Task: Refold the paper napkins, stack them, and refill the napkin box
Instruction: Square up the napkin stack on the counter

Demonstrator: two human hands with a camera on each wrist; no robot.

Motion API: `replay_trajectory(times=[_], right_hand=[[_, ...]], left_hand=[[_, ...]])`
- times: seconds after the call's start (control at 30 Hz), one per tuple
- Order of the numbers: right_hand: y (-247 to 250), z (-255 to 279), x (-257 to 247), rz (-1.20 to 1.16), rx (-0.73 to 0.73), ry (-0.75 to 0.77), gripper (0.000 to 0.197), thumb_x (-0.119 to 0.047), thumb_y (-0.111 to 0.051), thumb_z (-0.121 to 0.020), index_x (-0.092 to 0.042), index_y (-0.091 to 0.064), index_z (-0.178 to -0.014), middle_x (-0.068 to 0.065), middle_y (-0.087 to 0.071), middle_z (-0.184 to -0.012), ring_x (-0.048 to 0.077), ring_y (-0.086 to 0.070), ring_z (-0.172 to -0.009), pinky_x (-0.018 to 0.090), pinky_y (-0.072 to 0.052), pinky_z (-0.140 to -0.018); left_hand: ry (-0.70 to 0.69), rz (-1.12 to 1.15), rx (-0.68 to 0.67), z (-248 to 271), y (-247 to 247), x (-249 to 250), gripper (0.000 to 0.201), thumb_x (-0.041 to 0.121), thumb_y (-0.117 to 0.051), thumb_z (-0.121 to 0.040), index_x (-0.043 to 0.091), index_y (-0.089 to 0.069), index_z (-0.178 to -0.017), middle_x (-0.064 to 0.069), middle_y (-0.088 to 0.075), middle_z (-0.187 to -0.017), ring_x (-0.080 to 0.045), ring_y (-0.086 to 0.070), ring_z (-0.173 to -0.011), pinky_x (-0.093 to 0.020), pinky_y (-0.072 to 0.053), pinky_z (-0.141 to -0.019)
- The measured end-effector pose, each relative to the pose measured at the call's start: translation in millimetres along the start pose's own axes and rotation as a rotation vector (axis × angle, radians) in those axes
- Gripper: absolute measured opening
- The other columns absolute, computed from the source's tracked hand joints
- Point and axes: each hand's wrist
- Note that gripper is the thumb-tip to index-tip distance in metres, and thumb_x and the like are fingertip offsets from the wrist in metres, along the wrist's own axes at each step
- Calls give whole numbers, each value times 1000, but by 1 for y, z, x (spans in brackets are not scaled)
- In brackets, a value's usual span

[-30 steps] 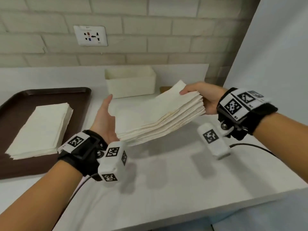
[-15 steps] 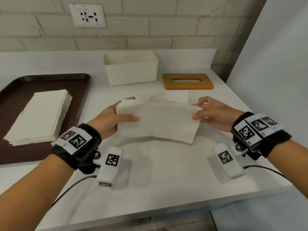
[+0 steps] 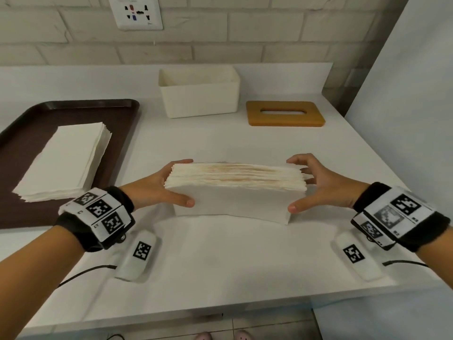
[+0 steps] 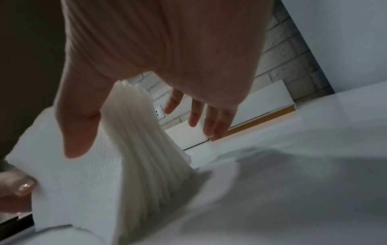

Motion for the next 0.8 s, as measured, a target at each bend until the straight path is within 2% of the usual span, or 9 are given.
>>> replay_trajectory(times=[0.07, 0.17, 0.3, 0.37, 0.43, 0.57, 0.63, 0.7, 0.8], right_hand=[[-3, -2, 0, -28, -40, 7, 92, -1, -80, -65, -33, -20, -126, -5, -33, -128, 11, -34, -122, 23, -30, -105], [-9, -8, -2, -58, -103, 38, 89, 1, -78, -67, -31, -25, -130, -8, -42, -124, 8, -41, -119, 8, -36, -95], [-14, -19, -8, -113, -124, 96, 60, 4, -73, -72, -23, -51, -120, -9, -60, -117, 1, -56, -107, 14, -40, -101], [-10, -22, -13, -126, -66, 129, 52, 6, -72, -71, -21, -56, -113, -7, -63, -107, -8, -61, -90, 5, -45, -88], [-4, -23, -16, -168, -28, 163, 50, 8, -72, -71, -21, -58, -108, -10, -64, -99, -16, -61, -78, 0, -45, -77], [-6, -24, -5, -123, -41, 148, 51, 8, -74, -68, -18, -52, -106, -9, -59, -96, -4, -58, -87, 1, -43, -76], [-9, -25, 0, -79, -52, 98, 62, 4, -76, -67, -13, -45, -118, -5, -55, -107, 3, -53, -99, 8, -42, -87], [-11, -28, 0, -78, -68, 82, 70, 4, -76, -67, -14, -41, -125, -4, -53, -117, 4, -51, -112, 16, -39, -98], [-15, -30, -10, -83, -171, 111, 59, 5, -72, -72, -27, -50, -117, -11, -58, -118, -11, -54, -106, 6, -40, -96]], left_hand=[[11, -53, -69, -4, -5, 5, 92, 41, -90, -37, 45, -43, -116, 31, -60, -112, 18, -54, -103, -1, -44, -79], [-11, -77, -64, -12, -8, 6, 62, 2, -73, -71, 45, -46, -107, 43, -62, -91, 27, -55, -87, 4, -42, -76], [-20, -162, -40, -13, -7, 9, 77, 35, -88, -46, 41, -53, -114, 32, -65, -108, 19, -55, -103, -4, -42, -92], [-72, -213, 13, -14, -3, 9, 88, 42, -85, -42, 32, -55, -124, 19, -62, -123, 6, -53, -118, -17, -38, -105], [-120, -223, 66, -12, 0, 9, 91, 47, -84, -41, 30, -56, -126, 17, -62, -125, 2, -54, -119, -21, -39, -106], [-94, -215, 66, -3, -3, 5, 93, 56, -86, -36, 34, -56, -121, 17, -64, -121, 1, -56, -115, -19, -42, -101], [-62, -185, 61, 0, -6, 2, 98, 61, -85, -31, 40, -53, -121, 20, -62, -119, 5, -55, -114, -15, -42, -97], [-55, -140, 61, -2, -8, 2, 89, 43, -91, -38, 46, -49, -116, 25, -61, -116, 13, -53, -112, -5, -43, -89], [-63, -158, 3, -7, -11, 8, 68, 5, -81, -67, 45, -49, -113, 33, -61, -107, 21, -53, -103, 2, -41, -83]])
Point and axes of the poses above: each hand's wrist, its own z-axis away from the middle knuckle, its own y-axis out of the back of the hand, x = y × z
